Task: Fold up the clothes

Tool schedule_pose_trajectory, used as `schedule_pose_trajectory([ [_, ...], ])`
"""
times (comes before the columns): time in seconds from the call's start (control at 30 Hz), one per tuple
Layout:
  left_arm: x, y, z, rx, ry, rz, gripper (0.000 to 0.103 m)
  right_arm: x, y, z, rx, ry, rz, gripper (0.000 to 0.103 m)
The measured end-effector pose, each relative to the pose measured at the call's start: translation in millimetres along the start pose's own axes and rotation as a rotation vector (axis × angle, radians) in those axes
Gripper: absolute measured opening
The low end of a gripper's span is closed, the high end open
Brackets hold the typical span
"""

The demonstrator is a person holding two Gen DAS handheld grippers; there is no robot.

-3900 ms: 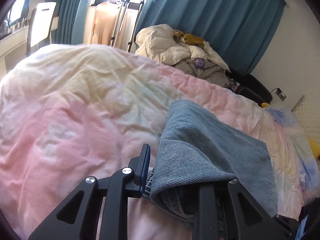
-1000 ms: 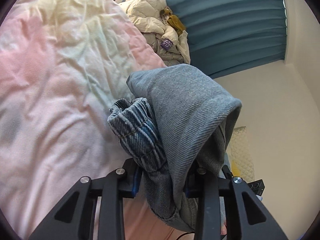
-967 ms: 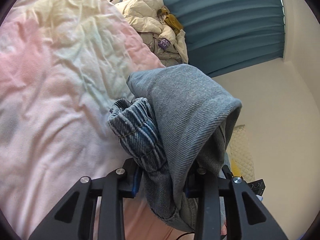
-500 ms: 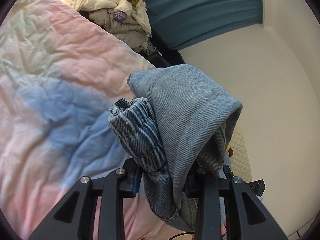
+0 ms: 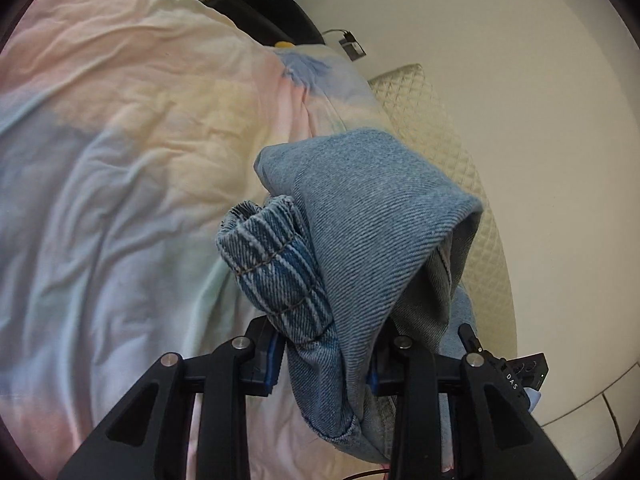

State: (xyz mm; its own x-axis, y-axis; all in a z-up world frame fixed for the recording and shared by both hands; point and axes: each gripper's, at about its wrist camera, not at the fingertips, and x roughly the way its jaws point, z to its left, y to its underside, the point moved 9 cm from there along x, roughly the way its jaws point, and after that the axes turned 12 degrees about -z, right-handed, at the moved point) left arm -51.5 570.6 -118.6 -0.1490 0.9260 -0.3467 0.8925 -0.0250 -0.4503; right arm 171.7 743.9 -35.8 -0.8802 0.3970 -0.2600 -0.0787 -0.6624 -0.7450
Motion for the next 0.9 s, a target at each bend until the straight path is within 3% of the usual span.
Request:
schedule_pose_trajectory([
  [0.17,57,25,-4,0.085,0.004,0.067,0.032,4,-3,-60,0.002,0.071,-0.043,0.013],
  [0.5,84,39,20,0.157,0.028,0.087,0.034,16,41,-163,0.118,0.169,-0.029,0.014],
  [0.7,89,50,36,0.196,-0.003,0.099,0.037,22,60,-188,0.145,0.213,0.007,0.016],
  [0.83,90,52,35,0.267,-0.062,0.084,0.048,23,62,-189,0.143,0.229,0.024,0.018],
  [0.9,86,54,33,0.349,-0.107,0.083,0.055,23,60,-186,0.133,0.247,0.041,0.021],
])
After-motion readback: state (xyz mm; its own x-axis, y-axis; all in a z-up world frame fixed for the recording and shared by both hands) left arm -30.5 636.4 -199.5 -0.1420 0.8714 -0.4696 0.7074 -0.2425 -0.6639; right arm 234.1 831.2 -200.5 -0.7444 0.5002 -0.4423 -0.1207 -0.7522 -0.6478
